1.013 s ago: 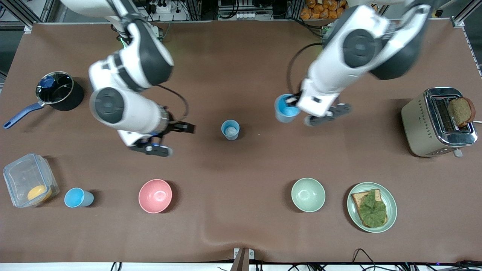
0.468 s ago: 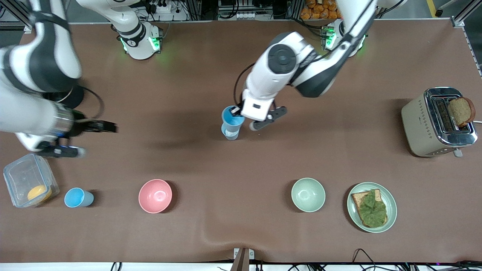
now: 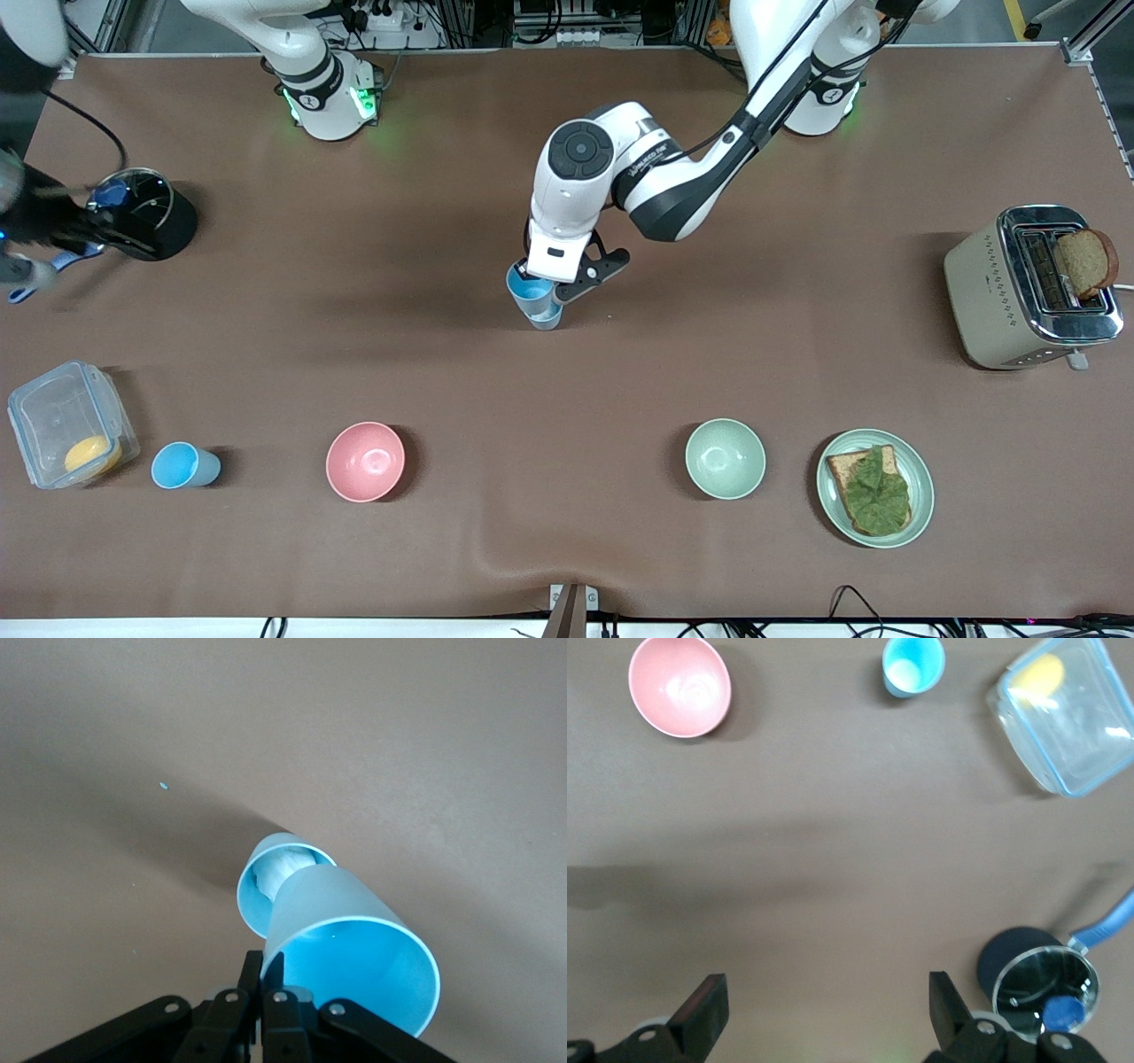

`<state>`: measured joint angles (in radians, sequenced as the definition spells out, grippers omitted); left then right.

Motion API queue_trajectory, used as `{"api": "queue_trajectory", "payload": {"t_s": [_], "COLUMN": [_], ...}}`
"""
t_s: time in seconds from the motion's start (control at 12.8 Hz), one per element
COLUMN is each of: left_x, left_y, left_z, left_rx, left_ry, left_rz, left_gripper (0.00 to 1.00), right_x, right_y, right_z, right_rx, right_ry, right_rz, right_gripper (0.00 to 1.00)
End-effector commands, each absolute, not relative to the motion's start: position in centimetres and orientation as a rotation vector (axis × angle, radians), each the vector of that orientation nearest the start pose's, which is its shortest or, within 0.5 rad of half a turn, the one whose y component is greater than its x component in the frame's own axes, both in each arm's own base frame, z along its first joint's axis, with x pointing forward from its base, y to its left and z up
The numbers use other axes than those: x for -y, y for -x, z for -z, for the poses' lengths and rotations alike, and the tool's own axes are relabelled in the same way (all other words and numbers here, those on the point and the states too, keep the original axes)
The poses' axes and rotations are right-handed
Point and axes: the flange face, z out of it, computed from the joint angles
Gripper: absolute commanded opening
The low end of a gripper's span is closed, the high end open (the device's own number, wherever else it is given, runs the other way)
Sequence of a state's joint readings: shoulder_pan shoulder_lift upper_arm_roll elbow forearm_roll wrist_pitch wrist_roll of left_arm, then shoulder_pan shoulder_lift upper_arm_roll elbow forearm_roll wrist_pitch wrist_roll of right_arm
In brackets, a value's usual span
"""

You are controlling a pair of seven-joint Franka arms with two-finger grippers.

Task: Stack blue cups with both arms
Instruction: 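Lower the left gripper's cup into the center cup while the right gripper withdraws, then open the left gripper to release the stacked cup and lift away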

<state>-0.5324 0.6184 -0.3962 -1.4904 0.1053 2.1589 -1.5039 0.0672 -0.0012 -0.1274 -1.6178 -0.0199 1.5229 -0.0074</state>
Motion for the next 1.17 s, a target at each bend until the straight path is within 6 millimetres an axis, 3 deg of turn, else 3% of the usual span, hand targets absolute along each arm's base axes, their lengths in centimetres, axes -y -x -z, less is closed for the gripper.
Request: {"api": "queue_trajectory", "payload": {"t_s": [0.0, 0.31, 0.62, 0.7, 0.78, 0.86, 0.94, 1.09], "left_x": [54.2, 54.3, 54.5, 54.5, 54.4, 54.6, 54.8, 52.9], "left_y": [-47.7, -47.6, -47.4, -47.3, -47.4, -47.2, -47.0, -49.1], "left_z": [-32.9, -30.9, -31.6, -31.2, -31.1, -31.1, -31.7, -35.2], "left_rx": [0.978, 0.967, 0.957, 0.956, 0.959, 0.949, 0.936, 0.904], "left_ry": [3.112, 3.087, 3.097, 3.094, 3.092, 3.094, 3.103, 3.121], "left_rz": [-0.108, -0.115, -0.103, -0.106, -0.11, -0.106, -0.092, 0.092], "left_gripper": [0.0, 0.0, 0.0, 0.1, 0.81, 1.0, 1.0, 1.0], "right_x": [4.7, 4.4, 4.1, 3.9, 3.9, 3.9, 3.7, 3.4], "right_y": [-53.4, -53.5, -53.7, -53.7, -53.7, -53.6, -53.5, -53.3], "right_z": [-60.4, -61.1, -60.7, -60.7, -60.8, -60.9, -61.0, -60.8], "right_rx": [-0.023, -0.019, -0.018, -0.014, -0.013, -0.014, -0.006, 0.001], "right_ry": [3.157, 3.159, 3.156, 3.156, 3.156, 3.156, 3.156, 3.155], "right_rz": [-0.197, -0.175, -0.184, -0.184, -0.184, -0.179, -0.179, -0.198], "right_gripper": [1.0, 1.0, 1.0, 1.0, 1.0, 1.0, 1.0, 1.0]}}
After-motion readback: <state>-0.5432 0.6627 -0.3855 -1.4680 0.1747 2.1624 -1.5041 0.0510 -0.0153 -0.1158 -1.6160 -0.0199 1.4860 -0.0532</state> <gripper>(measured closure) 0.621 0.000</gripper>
